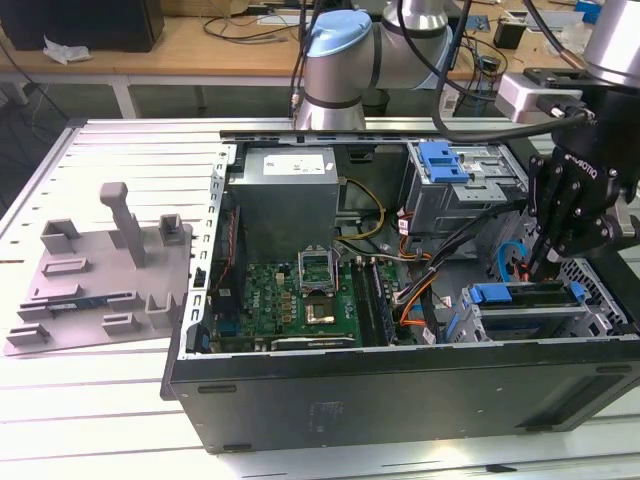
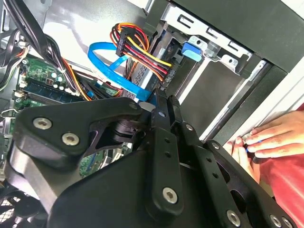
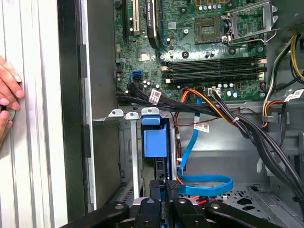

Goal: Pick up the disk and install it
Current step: 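Insert the second disk wire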

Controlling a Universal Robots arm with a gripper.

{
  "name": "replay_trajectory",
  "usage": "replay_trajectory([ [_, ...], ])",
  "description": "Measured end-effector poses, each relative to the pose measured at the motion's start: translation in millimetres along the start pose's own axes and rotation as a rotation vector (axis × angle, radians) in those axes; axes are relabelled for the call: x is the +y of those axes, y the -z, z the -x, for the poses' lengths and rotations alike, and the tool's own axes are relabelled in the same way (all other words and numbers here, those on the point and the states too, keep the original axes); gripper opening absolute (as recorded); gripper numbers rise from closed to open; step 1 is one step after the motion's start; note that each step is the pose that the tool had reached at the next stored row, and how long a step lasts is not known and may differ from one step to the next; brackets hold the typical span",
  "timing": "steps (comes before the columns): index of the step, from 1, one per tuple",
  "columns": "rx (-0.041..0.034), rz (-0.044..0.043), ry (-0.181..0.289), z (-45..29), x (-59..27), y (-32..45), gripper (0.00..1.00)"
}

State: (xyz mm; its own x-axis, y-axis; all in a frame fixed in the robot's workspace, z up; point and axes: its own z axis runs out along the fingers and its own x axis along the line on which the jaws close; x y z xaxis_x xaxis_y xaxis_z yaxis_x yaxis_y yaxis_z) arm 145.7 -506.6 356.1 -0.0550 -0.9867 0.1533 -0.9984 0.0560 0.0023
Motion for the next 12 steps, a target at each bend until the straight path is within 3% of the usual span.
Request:
replay_trajectory([
  [12, -0.0041, 0.0001, 0.000, -0.4, -0.3, -1.1, 0.16],
])
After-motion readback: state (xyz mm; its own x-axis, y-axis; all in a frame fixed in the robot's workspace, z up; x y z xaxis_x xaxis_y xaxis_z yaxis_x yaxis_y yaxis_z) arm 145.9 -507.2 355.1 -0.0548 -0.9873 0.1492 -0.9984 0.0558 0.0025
